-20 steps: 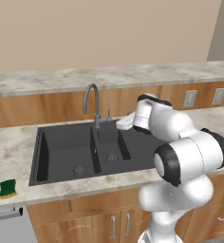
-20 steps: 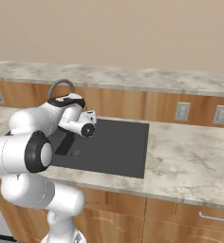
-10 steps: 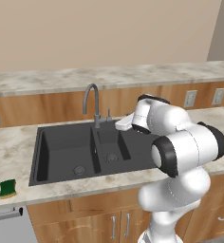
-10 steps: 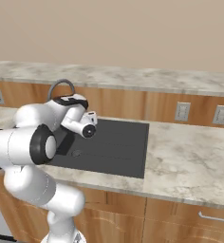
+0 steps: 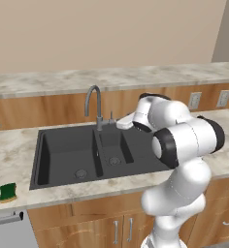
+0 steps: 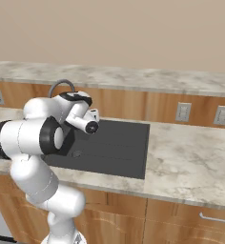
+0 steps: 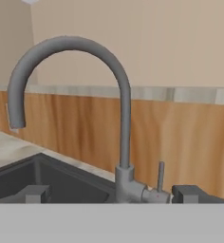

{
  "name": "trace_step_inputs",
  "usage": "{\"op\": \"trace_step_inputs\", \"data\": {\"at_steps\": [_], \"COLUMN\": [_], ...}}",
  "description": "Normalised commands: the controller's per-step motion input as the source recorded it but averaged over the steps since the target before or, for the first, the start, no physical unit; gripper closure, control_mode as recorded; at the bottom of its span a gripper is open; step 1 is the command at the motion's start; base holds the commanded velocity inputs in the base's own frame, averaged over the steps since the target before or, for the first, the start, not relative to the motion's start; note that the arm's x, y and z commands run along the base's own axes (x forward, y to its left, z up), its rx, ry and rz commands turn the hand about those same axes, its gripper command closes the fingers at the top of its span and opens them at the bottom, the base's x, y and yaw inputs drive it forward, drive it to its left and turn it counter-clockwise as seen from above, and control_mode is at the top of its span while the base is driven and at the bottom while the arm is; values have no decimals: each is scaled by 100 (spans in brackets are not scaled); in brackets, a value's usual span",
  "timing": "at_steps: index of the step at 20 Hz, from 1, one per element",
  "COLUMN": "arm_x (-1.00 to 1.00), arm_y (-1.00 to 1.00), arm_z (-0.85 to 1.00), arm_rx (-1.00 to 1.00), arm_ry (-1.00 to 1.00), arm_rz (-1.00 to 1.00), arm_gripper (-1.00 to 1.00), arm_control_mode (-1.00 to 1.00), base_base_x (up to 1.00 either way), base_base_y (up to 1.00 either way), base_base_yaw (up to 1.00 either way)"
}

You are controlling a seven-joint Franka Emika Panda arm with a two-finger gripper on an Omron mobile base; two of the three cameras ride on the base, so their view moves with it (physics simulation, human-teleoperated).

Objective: Soak the sponge with water for a few seconds and then drop it inside the sink.

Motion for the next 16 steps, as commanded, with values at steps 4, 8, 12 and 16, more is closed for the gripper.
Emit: {"op": "trace_step_inputs", "data": {"at_steps": [4,8,12,16], "arm_x": [34,34,37,28], "arm_y": [0,0,0,0], "arm_z": [-11,-17,-16,-8], "arm_rx": [0,0,0,0], "arm_ry": [0,0,0,0], "arm_rz": [0,0,0,0], "arm_gripper": [-100,-100,-100,-100], "arm_control_mode": [-100,-100,-100,-100], "base_base_x": [0,0,0,0], "base_base_y": [0,0,0,0], "base_base_yaw": [0,0,0,0]}}
